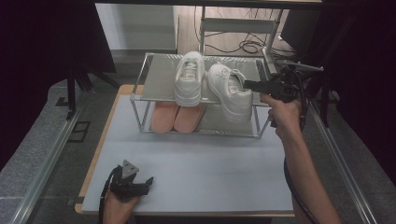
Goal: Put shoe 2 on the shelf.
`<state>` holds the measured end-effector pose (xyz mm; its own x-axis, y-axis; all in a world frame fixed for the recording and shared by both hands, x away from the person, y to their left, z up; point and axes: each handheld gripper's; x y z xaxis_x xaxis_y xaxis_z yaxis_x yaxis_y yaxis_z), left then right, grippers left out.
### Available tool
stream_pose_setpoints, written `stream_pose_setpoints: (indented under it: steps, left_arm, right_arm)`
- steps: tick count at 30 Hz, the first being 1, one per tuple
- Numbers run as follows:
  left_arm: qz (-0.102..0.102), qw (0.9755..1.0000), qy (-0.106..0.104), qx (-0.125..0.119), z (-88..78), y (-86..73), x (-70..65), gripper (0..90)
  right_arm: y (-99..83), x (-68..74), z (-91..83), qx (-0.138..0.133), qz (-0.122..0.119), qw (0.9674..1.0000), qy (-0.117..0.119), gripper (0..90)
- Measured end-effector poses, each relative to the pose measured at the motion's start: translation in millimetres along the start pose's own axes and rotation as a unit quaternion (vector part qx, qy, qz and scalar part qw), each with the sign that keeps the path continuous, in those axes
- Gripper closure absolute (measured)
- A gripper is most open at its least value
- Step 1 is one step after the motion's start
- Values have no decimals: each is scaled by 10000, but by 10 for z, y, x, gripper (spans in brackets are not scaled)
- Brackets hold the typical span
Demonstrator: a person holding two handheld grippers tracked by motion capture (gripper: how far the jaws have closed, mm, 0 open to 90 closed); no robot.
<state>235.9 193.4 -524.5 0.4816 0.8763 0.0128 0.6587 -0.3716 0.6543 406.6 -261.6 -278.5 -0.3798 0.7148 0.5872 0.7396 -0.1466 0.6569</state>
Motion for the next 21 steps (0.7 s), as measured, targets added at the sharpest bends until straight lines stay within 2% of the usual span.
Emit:
stream_pose_setpoints:
  steps: [6, 12, 16, 21]
  left_arm:
    - [6, 10000, 6, -4, 0, 0, -2, 146]
    - [9, 10000, 14, -6, 0, -1, -3, 145]
    - [-3, 10000, 17, -17, 1, -1, -6, 145]
    - [-2, 10000, 19, -15, 0, -1, -6, 145]
  right_arm:
    - [-7, 15, -74, -4, -100, 9999, 90, 479]
    - [-47, -41, -239, -116, -119, 9998, 107, 491]
    - [-106, -106, -364, -143, -161, 9997, 76, 539]
    - [-224, -156, -468, -47, -405, 9992, -35, 634]
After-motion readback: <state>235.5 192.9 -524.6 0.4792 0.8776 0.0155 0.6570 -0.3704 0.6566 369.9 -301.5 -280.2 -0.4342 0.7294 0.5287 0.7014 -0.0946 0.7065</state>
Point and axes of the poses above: each handheld gripper's, and its own axes: z roughly forward along the jaws, y roughly out of its top, x roughly to its left, and after that the axes turned 4 degrees about x, right-handed
